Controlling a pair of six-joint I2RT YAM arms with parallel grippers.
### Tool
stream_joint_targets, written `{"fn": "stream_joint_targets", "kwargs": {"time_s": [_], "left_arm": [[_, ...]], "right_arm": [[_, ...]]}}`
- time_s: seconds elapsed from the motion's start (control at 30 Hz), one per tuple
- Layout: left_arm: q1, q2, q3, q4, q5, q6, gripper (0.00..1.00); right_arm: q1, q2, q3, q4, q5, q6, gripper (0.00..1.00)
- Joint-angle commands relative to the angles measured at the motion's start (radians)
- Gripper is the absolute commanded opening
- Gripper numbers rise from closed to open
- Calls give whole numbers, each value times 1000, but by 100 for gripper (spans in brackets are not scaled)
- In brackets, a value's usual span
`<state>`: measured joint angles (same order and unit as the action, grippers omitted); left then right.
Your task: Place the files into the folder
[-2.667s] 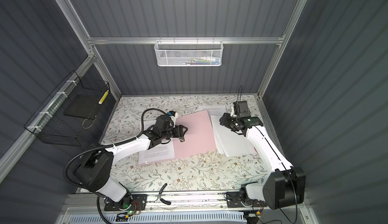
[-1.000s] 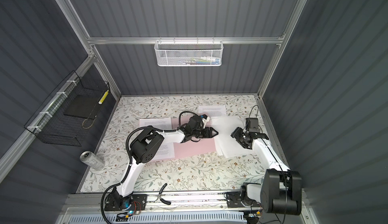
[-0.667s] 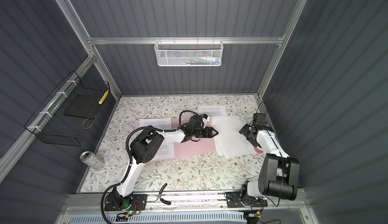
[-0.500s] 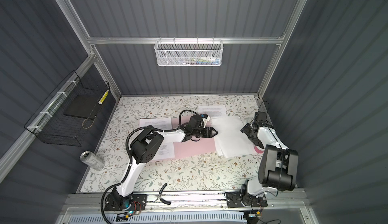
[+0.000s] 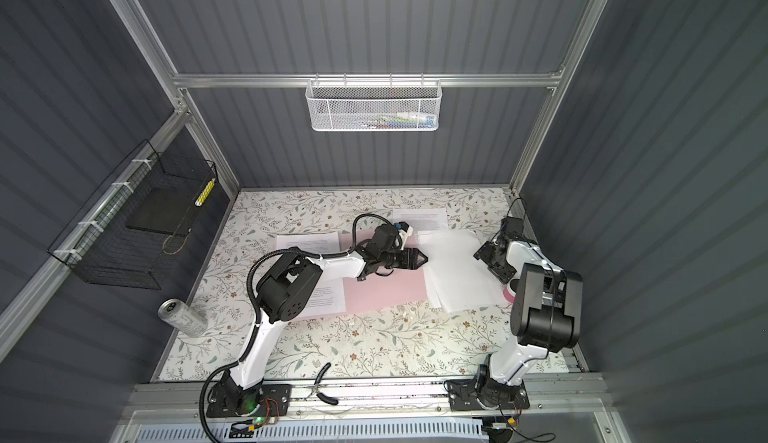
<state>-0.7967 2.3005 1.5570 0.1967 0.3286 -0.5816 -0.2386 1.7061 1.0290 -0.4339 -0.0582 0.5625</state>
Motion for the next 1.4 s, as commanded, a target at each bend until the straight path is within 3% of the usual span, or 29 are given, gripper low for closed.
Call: {"fn": "stream_joint_targets", "kwargs": {"time_s": [0.0, 0.5, 1.07, 1.37], "left_arm": [[8, 42, 17, -133, -36, 54, 72], [9, 131, 80, -125, 46, 46, 73], [14, 194, 103, -77, 141, 8, 71], [14, 195, 94, -28, 186, -9, 72]], "right_arm": [[0, 48, 21, -9, -13, -21, 84], [2, 103, 25, 15, -224, -24, 80], [33, 115, 32, 13, -268, -31, 80], [58, 155, 6, 82, -443, -9, 78]]}}
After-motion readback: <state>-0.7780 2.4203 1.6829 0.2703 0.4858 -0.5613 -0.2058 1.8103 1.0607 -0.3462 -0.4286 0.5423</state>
